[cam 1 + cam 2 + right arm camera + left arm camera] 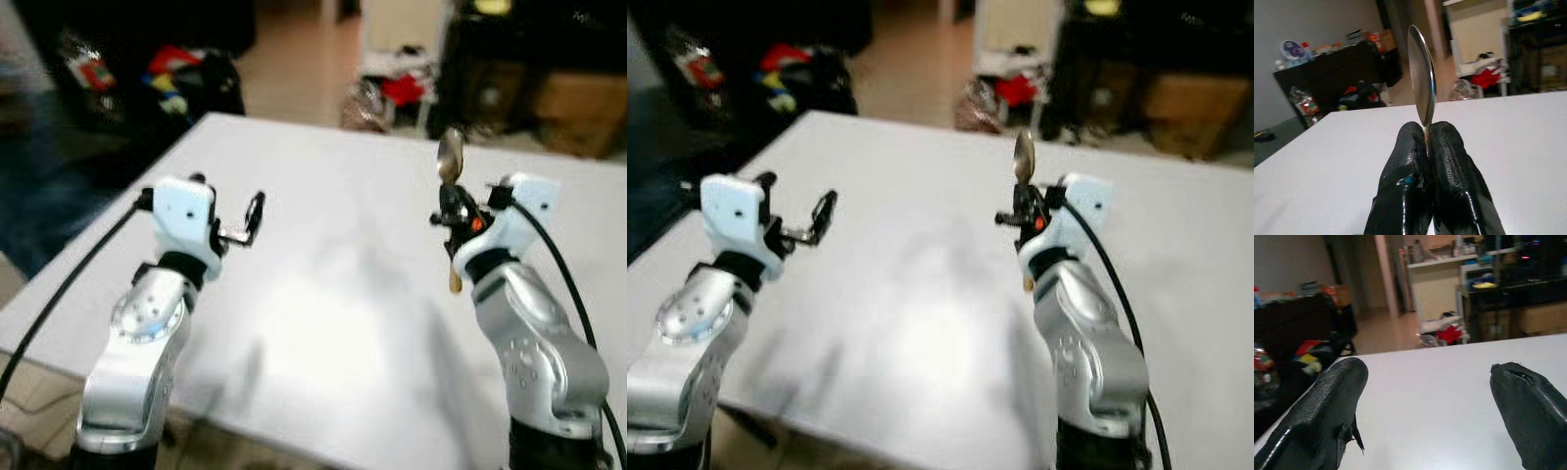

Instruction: Setting the table

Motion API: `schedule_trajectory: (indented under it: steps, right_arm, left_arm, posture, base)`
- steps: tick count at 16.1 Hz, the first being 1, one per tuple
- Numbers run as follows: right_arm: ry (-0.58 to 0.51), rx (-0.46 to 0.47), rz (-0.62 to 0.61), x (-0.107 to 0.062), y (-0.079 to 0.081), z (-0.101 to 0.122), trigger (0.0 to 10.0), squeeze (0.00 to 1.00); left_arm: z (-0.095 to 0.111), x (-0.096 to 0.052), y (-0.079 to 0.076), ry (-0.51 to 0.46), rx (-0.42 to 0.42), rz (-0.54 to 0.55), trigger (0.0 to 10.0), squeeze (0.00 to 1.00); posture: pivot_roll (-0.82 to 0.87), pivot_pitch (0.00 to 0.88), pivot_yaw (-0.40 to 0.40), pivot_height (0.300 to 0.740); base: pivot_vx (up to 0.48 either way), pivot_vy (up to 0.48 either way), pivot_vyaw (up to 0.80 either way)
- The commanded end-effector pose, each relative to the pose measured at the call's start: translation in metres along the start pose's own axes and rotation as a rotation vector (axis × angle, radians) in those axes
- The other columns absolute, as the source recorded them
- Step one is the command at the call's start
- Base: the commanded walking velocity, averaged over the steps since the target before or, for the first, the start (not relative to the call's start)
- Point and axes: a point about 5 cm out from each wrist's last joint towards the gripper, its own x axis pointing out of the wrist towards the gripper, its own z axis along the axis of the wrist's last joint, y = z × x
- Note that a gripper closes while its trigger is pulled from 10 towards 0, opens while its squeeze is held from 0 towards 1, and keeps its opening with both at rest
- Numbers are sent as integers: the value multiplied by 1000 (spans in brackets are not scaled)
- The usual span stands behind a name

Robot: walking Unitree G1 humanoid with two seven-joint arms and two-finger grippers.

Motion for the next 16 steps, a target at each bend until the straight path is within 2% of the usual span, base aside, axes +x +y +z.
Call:
schedule_trajectory:
  steps: [1, 6, 12, 13, 16]
  right_arm:
    - [45, -13, 12, -1, 2, -6, 10000, 0]
    - [98, 6, 56, -3, 6, -13, 10000, 0]
    - [209, 29, 203, -8, 12, -21, 10000, 0]
    - [224, 27, 219, -8, 13, -23, 10000, 0]
    - [256, -1, 238, -8, 11, -26, 10000, 0]
  left_arm:
    - [-3, 1, 4, 24, 10, 10, 10000, 0]
    - [-2, 2, 5, 23, 12, -4, 10000, 0]
    - [-4, -9, 14, 49, 34, 31, 10000, 0]
    - [-3, -13, 17, 46, 55, 48, 10000, 0]
    - [-4, -19, 22, 65, 60, 95, 10000, 0]
  posture:
    - [41, 0, 43, 740]
    - [48, 0, 54, 740]
    - [69, 0, 44, 740]
    - [72, 0, 42, 740]
    - [82, 0, 35, 740]
  base:
    - [0, 0, 0]
    - [0, 460, -708]
    - [0, 462, 0]
    - [0, 0, 0]
    - [0, -480, 0]
